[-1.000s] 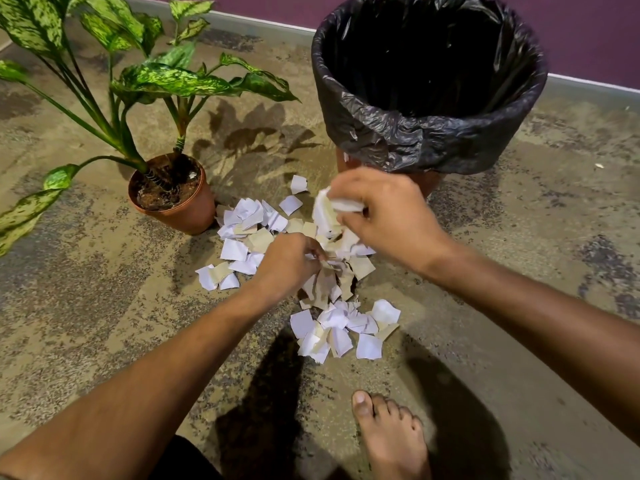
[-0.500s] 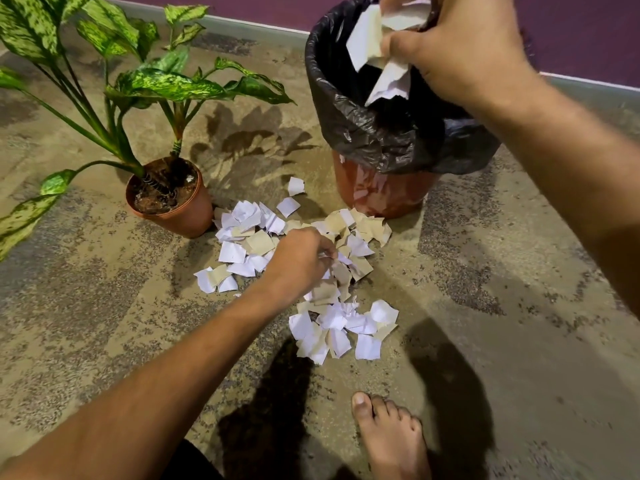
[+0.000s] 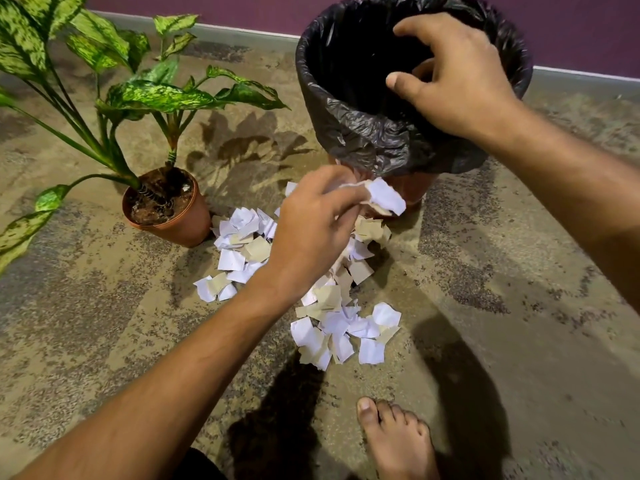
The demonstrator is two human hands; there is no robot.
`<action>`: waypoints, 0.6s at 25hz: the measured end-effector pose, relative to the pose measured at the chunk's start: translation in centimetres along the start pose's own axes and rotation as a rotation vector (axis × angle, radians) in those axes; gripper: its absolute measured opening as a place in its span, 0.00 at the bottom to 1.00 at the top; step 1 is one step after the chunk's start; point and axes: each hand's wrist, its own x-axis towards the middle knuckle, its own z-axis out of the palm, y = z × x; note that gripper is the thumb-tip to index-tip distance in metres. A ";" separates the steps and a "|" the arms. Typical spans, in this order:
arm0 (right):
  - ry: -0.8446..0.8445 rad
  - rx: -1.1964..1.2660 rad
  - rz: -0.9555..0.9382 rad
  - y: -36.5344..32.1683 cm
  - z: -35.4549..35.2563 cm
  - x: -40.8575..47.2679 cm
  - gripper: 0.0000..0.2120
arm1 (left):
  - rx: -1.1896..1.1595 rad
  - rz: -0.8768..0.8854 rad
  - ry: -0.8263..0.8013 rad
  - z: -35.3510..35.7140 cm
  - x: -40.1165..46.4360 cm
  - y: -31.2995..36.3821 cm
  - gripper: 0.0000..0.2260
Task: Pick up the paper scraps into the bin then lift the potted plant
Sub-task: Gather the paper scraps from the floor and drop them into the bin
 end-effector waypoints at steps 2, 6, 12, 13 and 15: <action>0.056 0.089 -0.003 -0.6 0.0 -1.4 0.22 | -0.019 0.040 0.137 -0.7 1.3 0.5 0.05; 0.263 0.214 -0.028 -0.9 -1.3 -1.2 0.16 | -0.056 0.088 0.346 -2.0 4.5 1.5 0.05; -0.498 -0.037 0.257 1.8 6.1 -17.4 0.27 | -0.087 0.016 0.388 -1.9 10.7 2.6 0.06; -0.626 0.011 0.211 1.0 9.2 -25.0 0.23 | -0.066 0.002 0.357 -1.7 11.6 2.7 0.06; -0.812 0.028 0.278 -0.9 12.3 -34.9 0.13 | -0.038 -0.021 0.263 -1.0 13.0 2.6 0.07</action>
